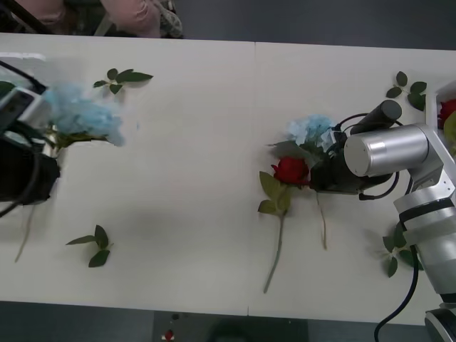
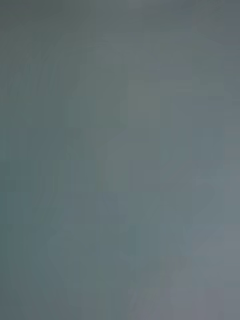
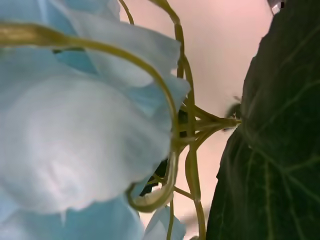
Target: Put the red flowers into the right box and the blue flowers into the left box
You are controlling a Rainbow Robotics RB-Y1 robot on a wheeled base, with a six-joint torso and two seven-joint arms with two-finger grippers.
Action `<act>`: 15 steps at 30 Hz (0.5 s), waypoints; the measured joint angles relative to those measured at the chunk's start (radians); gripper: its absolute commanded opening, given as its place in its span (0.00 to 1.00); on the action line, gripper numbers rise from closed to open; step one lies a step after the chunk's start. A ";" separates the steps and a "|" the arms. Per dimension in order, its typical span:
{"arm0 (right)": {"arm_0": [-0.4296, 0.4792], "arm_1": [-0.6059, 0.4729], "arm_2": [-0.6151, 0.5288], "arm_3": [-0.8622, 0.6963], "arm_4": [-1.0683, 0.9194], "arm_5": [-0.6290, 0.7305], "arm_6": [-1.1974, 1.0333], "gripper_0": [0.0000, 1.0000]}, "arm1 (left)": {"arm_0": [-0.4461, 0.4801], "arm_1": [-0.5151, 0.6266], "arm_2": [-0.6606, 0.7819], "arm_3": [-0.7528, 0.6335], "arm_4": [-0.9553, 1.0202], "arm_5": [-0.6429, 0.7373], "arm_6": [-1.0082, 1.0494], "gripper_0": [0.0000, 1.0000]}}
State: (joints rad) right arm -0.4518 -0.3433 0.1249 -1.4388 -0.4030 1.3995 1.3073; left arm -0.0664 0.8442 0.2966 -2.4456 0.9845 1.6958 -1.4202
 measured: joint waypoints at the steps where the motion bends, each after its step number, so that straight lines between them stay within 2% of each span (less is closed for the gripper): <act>1: 0.000 0.000 0.000 0.000 0.000 0.000 0.000 0.00 | 0.054 0.005 0.092 0.008 0.041 0.001 0.000 0.00; 4: 0.000 0.000 0.000 0.000 0.000 0.000 0.000 0.00 | 0.190 0.003 0.292 0.070 0.078 0.001 -0.002 0.00; 6: 0.000 0.000 0.000 0.000 0.000 0.000 0.000 0.00 | 0.237 0.003 0.344 0.151 0.076 -0.003 -0.015 0.00; 11: 0.000 -0.009 0.000 -0.031 -0.013 0.003 0.000 0.00 | 0.234 0.002 0.327 0.406 0.057 -0.073 -0.143 0.00; 15: 0.000 -0.051 -0.005 -0.114 -0.100 0.046 0.000 0.00 | 0.219 0.002 0.310 0.583 0.040 -0.183 -0.155 0.00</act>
State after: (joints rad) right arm -0.4518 -0.3939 0.1199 -1.5532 -0.5035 1.4451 1.3073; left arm 0.1525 0.8458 0.6063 -1.8629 1.0246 1.5127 -1.5753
